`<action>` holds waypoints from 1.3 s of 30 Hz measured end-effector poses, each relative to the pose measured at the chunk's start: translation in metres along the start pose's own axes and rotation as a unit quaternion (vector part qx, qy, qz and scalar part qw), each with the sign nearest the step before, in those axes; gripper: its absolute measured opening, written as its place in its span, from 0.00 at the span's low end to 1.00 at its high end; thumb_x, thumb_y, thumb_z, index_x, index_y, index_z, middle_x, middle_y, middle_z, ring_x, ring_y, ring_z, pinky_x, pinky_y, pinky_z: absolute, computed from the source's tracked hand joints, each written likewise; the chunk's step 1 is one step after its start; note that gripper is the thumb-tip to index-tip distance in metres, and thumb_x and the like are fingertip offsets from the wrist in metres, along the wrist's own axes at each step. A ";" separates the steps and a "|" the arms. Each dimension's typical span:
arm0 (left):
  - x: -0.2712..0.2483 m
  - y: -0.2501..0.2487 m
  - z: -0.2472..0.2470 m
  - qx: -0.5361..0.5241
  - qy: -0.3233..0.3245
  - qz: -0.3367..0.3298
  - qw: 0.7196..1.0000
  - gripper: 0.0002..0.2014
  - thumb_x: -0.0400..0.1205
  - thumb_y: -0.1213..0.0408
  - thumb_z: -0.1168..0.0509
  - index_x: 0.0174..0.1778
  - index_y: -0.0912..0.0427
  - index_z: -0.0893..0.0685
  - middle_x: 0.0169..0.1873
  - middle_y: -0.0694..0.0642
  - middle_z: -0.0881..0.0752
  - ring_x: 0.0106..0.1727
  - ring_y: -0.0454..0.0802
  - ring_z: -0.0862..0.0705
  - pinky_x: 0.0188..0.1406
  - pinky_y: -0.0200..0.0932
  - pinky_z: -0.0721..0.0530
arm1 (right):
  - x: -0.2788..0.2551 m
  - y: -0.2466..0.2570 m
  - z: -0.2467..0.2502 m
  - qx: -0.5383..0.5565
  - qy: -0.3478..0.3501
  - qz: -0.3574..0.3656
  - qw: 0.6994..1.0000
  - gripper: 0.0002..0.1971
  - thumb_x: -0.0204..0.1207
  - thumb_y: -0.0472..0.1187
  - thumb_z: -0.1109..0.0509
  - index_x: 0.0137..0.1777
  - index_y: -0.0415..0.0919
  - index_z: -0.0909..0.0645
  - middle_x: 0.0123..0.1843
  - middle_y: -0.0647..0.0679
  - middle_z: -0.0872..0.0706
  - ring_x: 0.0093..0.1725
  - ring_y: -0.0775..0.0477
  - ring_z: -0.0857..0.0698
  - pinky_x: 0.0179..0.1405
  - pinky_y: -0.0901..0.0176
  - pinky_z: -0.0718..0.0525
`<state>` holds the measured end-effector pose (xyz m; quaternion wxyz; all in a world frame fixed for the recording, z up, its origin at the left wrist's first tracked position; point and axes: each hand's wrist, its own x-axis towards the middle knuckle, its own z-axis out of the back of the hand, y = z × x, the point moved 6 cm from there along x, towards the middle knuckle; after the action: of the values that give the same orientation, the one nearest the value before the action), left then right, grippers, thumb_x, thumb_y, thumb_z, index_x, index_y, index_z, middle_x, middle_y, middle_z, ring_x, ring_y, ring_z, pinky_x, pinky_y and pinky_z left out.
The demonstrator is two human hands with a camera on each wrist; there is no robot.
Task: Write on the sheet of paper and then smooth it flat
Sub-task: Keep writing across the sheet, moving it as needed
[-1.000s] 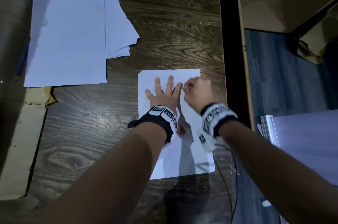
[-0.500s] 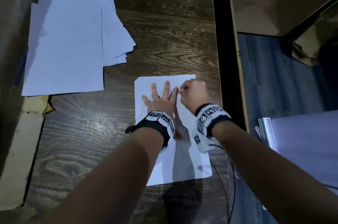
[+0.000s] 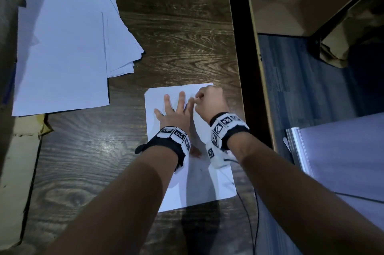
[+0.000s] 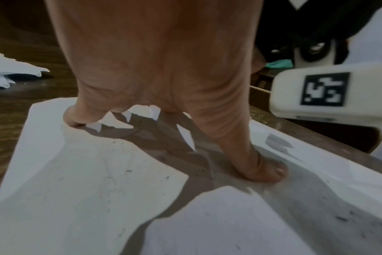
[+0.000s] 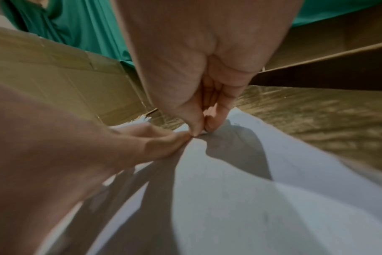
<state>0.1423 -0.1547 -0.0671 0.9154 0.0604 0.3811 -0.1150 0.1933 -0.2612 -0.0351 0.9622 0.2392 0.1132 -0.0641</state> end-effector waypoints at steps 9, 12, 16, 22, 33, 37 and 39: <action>-0.002 0.001 0.002 -0.001 0.005 -0.004 1.000 0.77 0.66 0.38 0.18 0.84 0.51 0.79 0.83 0.56 0.80 0.84 0.77 0.71 0.79 0.81 0.44 | -0.028 -0.005 -0.010 -0.019 0.028 0.044 0.998 0.08 0.76 0.35 0.34 0.44 0.37 0.13 0.45 0.41 0.13 0.44 0.40 0.14 0.43 0.53 0.14; -0.006 0.001 0.004 0.006 0.005 0.000 1.000 0.77 0.66 0.39 0.18 0.83 0.52 0.80 0.83 0.57 0.80 0.85 0.76 0.71 0.80 0.79 0.44 | 0.001 0.002 -0.004 -0.017 0.019 0.014 1.000 0.07 0.77 0.36 0.33 0.44 0.38 0.13 0.46 0.42 0.11 0.45 0.41 0.13 0.43 0.55 0.14; -0.004 0.005 -0.003 -0.002 -0.012 -0.030 0.999 0.79 0.61 0.29 0.20 0.84 0.50 0.79 0.83 0.56 0.80 0.85 0.75 0.71 0.80 0.80 0.44 | -0.043 -0.002 -0.009 -0.007 0.027 0.023 0.999 0.08 0.75 0.33 0.34 0.43 0.36 0.13 0.43 0.41 0.13 0.41 0.41 0.14 0.40 0.55 0.15; -0.024 0.031 -0.025 -0.054 -0.070 -0.122 0.989 0.78 0.58 0.17 0.30 0.86 0.51 0.75 0.82 0.52 0.81 0.86 0.55 0.75 0.87 0.65 0.60 | -0.082 -0.007 -0.025 -0.003 0.074 0.062 0.995 0.07 0.74 0.31 0.35 0.43 0.41 0.16 0.46 0.46 0.17 0.44 0.42 0.15 0.40 0.57 0.20; -0.007 0.059 -0.013 -0.036 -0.097 -0.122 0.987 0.70 0.62 0.17 0.33 0.88 0.43 0.70 0.85 0.46 0.76 0.88 0.52 0.69 0.87 0.62 0.57 | -0.050 0.019 -0.022 -0.013 0.023 0.050 0.998 0.06 0.76 0.32 0.34 0.49 0.38 0.16 0.52 0.43 0.18 0.49 0.39 0.16 0.44 0.55 0.20; -0.008 0.058 -0.012 -0.040 -0.101 -0.114 0.988 0.70 0.64 0.21 0.29 0.88 0.43 0.70 0.86 0.47 0.75 0.89 0.54 0.68 0.87 0.64 0.54 | -0.099 0.024 -0.044 -0.031 0.089 0.119 0.988 0.03 0.74 0.34 0.30 0.46 0.37 0.16 0.49 0.44 0.17 0.47 0.40 0.17 0.40 0.54 0.21; -0.008 0.058 -0.013 -0.039 -0.102 -0.114 0.987 0.70 0.64 0.21 0.29 0.88 0.43 0.70 0.86 0.47 0.75 0.89 0.53 0.68 0.87 0.65 0.55 | -0.079 0.024 -0.041 -0.047 0.077 0.113 0.989 0.04 0.75 0.34 0.32 0.45 0.38 0.15 0.48 0.43 0.17 0.46 0.39 0.16 0.43 0.50 0.15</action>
<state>0.1428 -0.0943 -0.0697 0.9321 -0.0317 0.2939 -0.2091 0.1134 -0.2153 -0.0396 0.9620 0.2089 0.1618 0.0694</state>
